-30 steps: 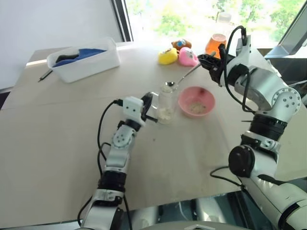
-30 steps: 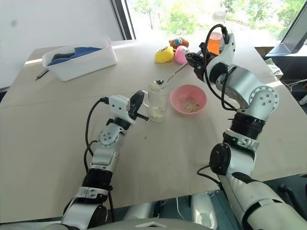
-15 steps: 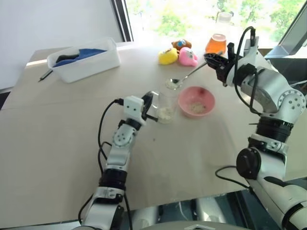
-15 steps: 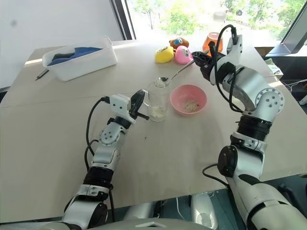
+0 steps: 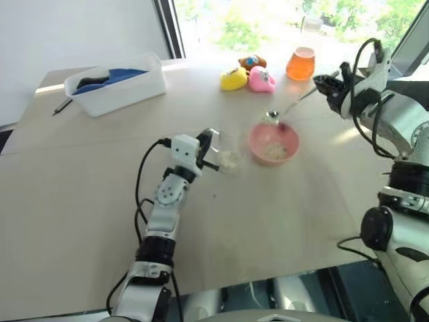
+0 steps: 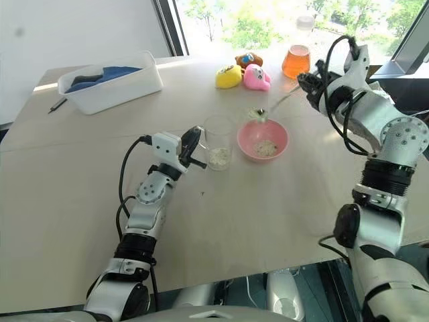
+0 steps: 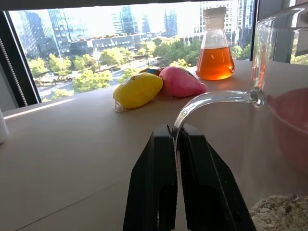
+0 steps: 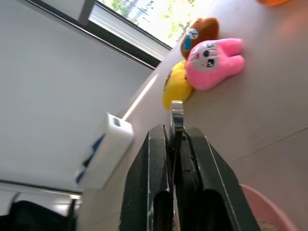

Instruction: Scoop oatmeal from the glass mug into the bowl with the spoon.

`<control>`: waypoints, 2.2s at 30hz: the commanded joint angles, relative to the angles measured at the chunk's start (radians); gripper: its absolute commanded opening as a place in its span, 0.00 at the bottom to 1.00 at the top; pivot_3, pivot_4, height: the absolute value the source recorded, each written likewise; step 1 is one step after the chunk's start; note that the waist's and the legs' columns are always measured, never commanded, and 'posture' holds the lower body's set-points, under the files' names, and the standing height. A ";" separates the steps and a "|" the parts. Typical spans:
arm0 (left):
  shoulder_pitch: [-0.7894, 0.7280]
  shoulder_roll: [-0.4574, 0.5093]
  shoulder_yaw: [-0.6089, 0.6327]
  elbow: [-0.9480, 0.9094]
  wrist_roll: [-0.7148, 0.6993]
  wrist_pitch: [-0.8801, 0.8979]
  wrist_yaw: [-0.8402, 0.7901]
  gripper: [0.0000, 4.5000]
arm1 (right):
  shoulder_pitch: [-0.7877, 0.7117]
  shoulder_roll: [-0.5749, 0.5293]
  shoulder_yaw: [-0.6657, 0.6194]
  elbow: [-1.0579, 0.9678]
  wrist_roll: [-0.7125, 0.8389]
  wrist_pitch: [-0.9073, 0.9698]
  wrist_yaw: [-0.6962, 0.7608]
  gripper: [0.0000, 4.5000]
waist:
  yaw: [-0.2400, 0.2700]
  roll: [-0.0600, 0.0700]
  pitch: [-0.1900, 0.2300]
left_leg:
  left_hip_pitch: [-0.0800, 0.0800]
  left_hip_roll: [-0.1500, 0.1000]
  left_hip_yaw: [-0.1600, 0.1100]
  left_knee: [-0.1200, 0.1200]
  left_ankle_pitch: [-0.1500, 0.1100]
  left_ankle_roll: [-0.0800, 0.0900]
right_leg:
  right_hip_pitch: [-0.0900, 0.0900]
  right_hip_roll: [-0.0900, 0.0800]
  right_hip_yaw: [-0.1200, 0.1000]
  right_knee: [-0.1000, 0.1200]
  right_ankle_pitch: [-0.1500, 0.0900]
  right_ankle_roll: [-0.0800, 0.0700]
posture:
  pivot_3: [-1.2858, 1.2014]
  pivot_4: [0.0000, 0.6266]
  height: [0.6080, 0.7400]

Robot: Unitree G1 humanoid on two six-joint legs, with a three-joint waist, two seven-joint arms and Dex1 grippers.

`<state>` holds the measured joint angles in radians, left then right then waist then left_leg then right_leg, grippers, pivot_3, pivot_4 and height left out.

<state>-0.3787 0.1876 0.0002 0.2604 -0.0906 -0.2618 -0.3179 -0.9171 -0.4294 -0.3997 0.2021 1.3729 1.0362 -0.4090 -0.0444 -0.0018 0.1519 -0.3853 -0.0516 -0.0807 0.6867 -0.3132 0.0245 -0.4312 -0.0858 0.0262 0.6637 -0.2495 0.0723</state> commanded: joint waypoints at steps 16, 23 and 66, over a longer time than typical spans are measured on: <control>0.023 -0.008 0.009 -0.033 0.004 -0.008 0.029 0.03 | -0.069 -0.276 0.570 -0.371 -0.738 -0.166 0.751 0.00 | 0.006 0.000 0.000 | 0.000 0.000 -0.001 0.000 0.000 0.000 | 0.000 0.000 0.000 -0.001 0.000 0.000 | 0.52 0.24 1.00; 0.015 -0.017 0.003 -0.026 0.001 -0.009 0.024 0.03 | -0.044 -0.266 0.563 -0.365 -0.856 -0.245 0.866 0.00 | 0.007 0.000 0.000 | 0.000 -0.001 -0.001 0.000 0.000 0.000 | 0.000 -0.001 -0.001 -0.001 0.000 0.000 | 0.52 0.24 1.00; 0.239 -0.022 0.045 -0.370 -0.012 0.176 0.114 0.03 | -0.047 0.149 0.352 -0.347 -0.534 -0.020 0.753 0.00 | 0.002 0.001 -0.001 | 0.000 -0.001 -0.002 0.000 0.000 0.000 | -0.001 -0.001 0.000 0.000 0.000 0.000 | 0.52 0.24 1.00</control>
<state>-0.1451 0.1611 0.0313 -0.0630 -0.0998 -0.0881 -0.2126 -0.9386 -0.2754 -0.0441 -0.1017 0.8525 1.0453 0.3240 -0.0422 -0.0013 0.1512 -0.3851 -0.0522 -0.0827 0.6872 -0.3132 0.0242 -0.4316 -0.0865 0.0258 0.6637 -0.2495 0.0724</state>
